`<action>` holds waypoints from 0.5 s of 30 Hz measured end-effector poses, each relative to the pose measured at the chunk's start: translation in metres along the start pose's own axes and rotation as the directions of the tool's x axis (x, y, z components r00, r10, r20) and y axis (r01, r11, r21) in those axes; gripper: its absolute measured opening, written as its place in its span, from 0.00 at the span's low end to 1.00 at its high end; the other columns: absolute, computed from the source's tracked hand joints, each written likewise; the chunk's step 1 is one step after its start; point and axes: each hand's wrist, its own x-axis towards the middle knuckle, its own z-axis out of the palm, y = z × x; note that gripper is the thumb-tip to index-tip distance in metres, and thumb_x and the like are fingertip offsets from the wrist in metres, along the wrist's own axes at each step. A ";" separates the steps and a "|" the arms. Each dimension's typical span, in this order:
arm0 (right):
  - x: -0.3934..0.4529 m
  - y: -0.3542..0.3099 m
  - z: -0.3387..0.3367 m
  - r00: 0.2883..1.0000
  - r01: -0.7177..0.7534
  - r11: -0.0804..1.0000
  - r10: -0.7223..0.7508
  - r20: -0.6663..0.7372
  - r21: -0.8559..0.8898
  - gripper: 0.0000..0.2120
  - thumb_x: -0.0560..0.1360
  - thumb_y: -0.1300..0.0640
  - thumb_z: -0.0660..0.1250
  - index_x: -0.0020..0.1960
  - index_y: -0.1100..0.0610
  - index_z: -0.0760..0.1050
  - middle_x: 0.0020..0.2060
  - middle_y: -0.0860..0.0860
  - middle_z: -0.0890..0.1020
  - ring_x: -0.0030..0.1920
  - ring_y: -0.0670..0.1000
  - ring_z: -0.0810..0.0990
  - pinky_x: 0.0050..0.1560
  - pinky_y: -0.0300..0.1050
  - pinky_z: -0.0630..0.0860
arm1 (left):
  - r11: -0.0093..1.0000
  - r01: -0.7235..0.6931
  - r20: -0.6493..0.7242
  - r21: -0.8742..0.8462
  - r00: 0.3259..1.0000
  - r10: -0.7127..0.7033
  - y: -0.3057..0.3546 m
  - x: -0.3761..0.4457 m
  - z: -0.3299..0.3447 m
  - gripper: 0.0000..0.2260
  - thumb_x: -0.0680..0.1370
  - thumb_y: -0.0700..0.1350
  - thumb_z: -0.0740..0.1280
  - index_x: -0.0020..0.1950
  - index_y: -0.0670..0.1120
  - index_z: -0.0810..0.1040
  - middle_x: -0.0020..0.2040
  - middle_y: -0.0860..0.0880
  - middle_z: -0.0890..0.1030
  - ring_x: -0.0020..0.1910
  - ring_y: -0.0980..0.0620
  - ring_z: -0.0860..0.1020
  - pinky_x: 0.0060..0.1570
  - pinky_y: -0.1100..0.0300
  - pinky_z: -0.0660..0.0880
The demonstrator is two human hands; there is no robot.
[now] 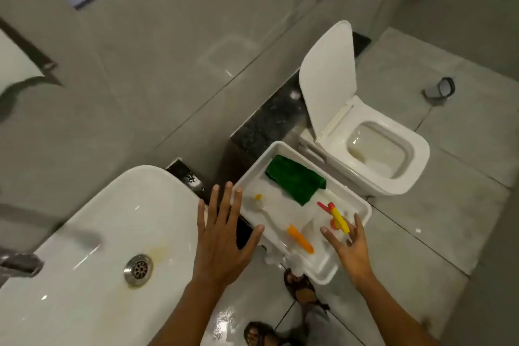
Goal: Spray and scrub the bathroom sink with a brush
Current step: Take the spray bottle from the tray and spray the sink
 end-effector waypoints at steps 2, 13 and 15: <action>0.006 0.004 0.013 0.999 0.022 0.999 -0.023 -0.033 -0.037 0.50 0.72 0.48 0.83 0.86 0.43 0.59 0.77 0.51 0.76 0.77 0.60 0.74 0.77 0.64 0.72 | 1.000 0.011 -0.011 0.019 1.000 -0.010 -0.001 0.004 0.002 0.40 0.85 0.71 0.54 0.90 0.49 0.50 0.91 0.50 0.49 0.90 0.47 0.44 0.87 0.39 0.42; 0.048 -0.006 0.048 0.950 0.268 0.957 -0.282 -0.136 -0.109 0.25 0.79 0.54 0.77 0.74 0.56 0.80 0.64 0.49 0.84 0.64 0.51 0.83 0.71 0.52 0.79 | 0.997 0.055 -0.001 0.047 0.998 -0.055 0.001 0.003 0.004 0.39 0.85 0.71 0.52 0.89 0.48 0.54 0.90 0.49 0.52 0.90 0.50 0.43 0.87 0.45 0.37; 0.050 -0.010 0.049 0.945 0.299 0.942 -0.314 -0.092 -0.151 0.22 0.80 0.50 0.73 0.73 0.56 0.81 0.64 0.49 0.84 0.64 0.50 0.83 0.73 0.57 0.79 | 0.997 0.062 -0.005 0.035 0.998 -0.062 0.000 0.005 0.004 0.39 0.85 0.71 0.53 0.89 0.48 0.55 0.90 0.49 0.53 0.90 0.51 0.43 0.88 0.45 0.37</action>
